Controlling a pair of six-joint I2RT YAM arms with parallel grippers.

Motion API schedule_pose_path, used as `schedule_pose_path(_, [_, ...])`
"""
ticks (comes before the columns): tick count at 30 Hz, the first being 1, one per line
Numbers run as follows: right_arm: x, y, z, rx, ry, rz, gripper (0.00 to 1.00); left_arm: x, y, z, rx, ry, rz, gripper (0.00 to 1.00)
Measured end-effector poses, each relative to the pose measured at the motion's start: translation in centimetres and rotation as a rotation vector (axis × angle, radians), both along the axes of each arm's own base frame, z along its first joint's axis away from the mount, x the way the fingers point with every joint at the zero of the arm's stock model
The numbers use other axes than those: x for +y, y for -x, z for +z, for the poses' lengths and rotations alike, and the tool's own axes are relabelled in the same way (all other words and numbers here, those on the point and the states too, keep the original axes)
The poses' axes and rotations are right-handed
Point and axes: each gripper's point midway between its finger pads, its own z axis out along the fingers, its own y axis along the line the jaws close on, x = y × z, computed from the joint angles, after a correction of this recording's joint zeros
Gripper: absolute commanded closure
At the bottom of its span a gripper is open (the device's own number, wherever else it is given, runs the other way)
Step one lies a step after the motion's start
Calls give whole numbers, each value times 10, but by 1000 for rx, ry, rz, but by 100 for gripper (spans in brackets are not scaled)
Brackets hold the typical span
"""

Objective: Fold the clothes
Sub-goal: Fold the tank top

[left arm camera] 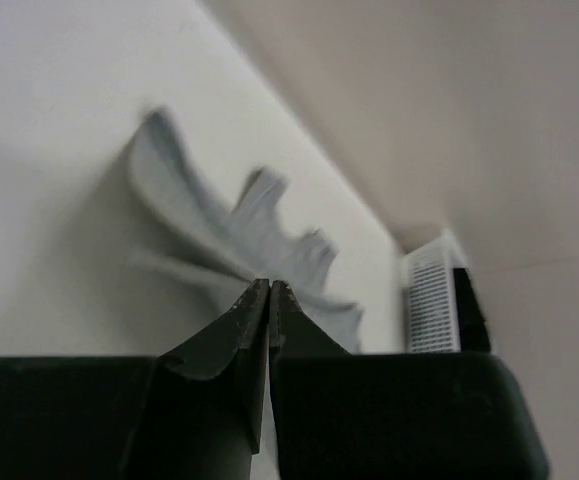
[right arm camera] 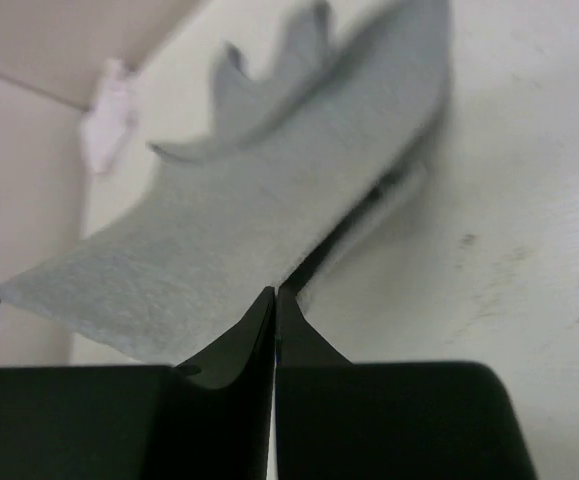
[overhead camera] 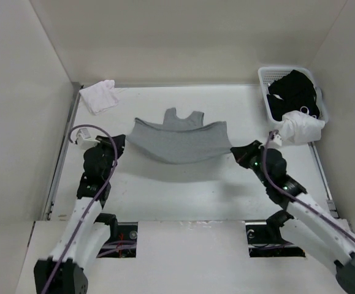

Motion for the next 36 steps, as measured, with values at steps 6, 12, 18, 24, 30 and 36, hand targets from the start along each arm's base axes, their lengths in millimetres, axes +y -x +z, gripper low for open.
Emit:
schedule_pose_path(6, [-14,72,145,-279,-85,95,98,9,64,150,-313,-33,14,100])
schedule_pose_path(12, [-34,142,239,-431,-205,233,97,22,149,252,-549,-55,38,100])
schedule_pose_path(18, [-20,145,225,-382,-169,299,96,25,152,235,-503,-85,49,100])
schedule_pose_path(24, [38,57,114,-128,77,267,97,22,72,107,-149,-126,54,100])
schedule_pose_path(30, [24,-61,-22,213,124,155,96,22,-12,-45,268,-157,82,100])
schedule_pose_path(36, [19,-159,-63,303,48,131,96,21,-96,-94,375,-161,107,100])
